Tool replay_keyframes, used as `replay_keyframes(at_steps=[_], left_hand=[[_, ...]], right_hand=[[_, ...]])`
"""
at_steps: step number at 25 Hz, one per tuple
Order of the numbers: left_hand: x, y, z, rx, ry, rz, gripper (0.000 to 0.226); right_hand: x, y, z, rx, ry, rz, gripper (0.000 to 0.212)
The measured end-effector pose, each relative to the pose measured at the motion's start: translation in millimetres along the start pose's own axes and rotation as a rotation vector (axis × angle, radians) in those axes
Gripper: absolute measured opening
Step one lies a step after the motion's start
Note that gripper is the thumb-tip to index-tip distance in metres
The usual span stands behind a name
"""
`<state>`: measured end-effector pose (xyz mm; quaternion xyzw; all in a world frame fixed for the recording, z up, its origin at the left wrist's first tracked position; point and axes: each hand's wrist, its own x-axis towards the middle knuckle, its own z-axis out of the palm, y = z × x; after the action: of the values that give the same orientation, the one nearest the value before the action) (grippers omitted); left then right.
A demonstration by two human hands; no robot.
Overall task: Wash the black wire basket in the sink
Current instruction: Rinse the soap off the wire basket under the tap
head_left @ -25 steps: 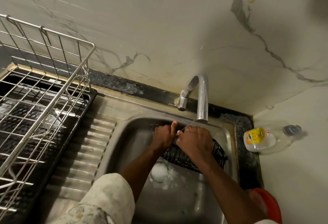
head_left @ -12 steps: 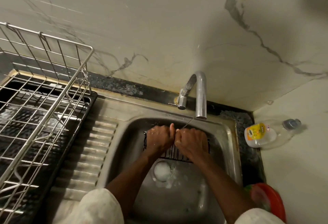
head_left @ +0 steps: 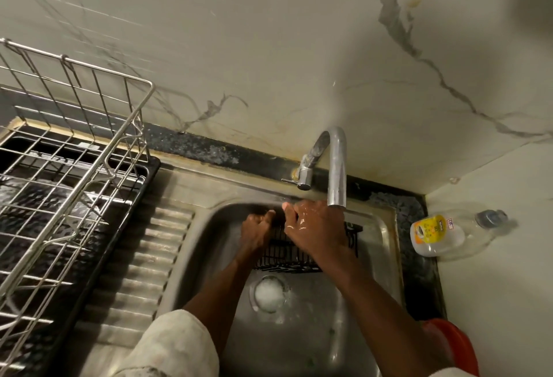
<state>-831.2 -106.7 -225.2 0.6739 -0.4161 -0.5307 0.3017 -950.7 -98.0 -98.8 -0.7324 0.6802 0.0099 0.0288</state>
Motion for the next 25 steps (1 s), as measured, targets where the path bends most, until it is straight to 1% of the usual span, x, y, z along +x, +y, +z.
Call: replay_keyframes(at_steps=[1,2,4,5,6,7,8,10,11,12,14,15,16,17,18,19,20,21,22,24,25], left_hand=[[-5,5,1,0.017,-0.014,0.057,0.035],[-13,16,4,-0.016,-0.028,0.104,0.033],[-30,39,12,-0.153,-0.071,0.169,0.032],[-39,46,17,-0.231,-0.073,0.186,0.038],[-46,52,20,-0.305,-0.067,0.166,0.042],[-49,52,23,-0.36,-0.046,0.137,0.045],[-50,52,25,-0.372,-0.021,0.106,0.045],[-43,45,22,-0.381,0.05,0.105,0.042],[-35,43,21,-0.423,0.065,0.073,0.039],[-27,39,20,-0.457,0.067,0.029,0.038],[-17,34,19,-0.489,0.035,-0.037,0.05],[-13,32,20,-0.474,0.04,-0.042,0.057],[-10,30,23,-0.449,0.043,-0.046,0.057],[-8,32,24,-0.411,0.041,-0.049,0.05],[-9,35,24,-0.381,0.029,-0.047,0.039],[-12,38,21,-0.376,0.017,-0.067,0.027],[-19,44,17,-0.388,0.012,-0.079,0.021],[-22,45,14,-0.395,0.018,-0.062,0.021],[-21,42,13,-0.383,0.013,0.001,0.021],[-17,36,20,-0.268,-0.005,0.115,0.018],[-14,33,23,-0.256,-0.029,0.149,0.018]], right_hand=[[-4,-9,-2,-0.045,0.053,-0.018,0.038],[-4,-16,-5,-0.075,0.056,-0.021,0.035],[5,-19,-5,-0.062,-0.03,-0.018,0.035],[10,-18,-2,-0.022,-0.102,0.01,0.038],[12,-17,1,0.002,-0.14,0.012,0.039],[12,-13,4,0.005,-0.125,-0.033,0.039],[9,-10,0,0.038,-0.083,-0.076,0.039],[-3,3,-2,0.213,-0.002,-0.181,0.037],[-8,18,0,0.273,0.014,-0.193,0.035],[-9,35,1,0.288,0.02,-0.151,0.035],[-9,64,4,0.223,0.005,0.037,0.044],[-8,66,8,0.142,0.03,0.08,0.048],[-7,58,12,0.061,0.066,0.094,0.05],[-8,42,15,0.018,0.112,0.089,0.051],[-10,22,16,0.021,0.154,0.051,0.048],[-13,6,22,0.031,0.168,-0.009,0.042],[-16,-5,23,0.037,0.146,-0.078,0.04],[-21,-8,24,0.054,0.102,-0.129,0.041],[-26,-1,24,0.077,0.07,-0.16,0.042],[-44,26,29,0.093,0.087,-0.185,0.048],[-53,36,30,0.086,0.088,-0.182,0.052]])
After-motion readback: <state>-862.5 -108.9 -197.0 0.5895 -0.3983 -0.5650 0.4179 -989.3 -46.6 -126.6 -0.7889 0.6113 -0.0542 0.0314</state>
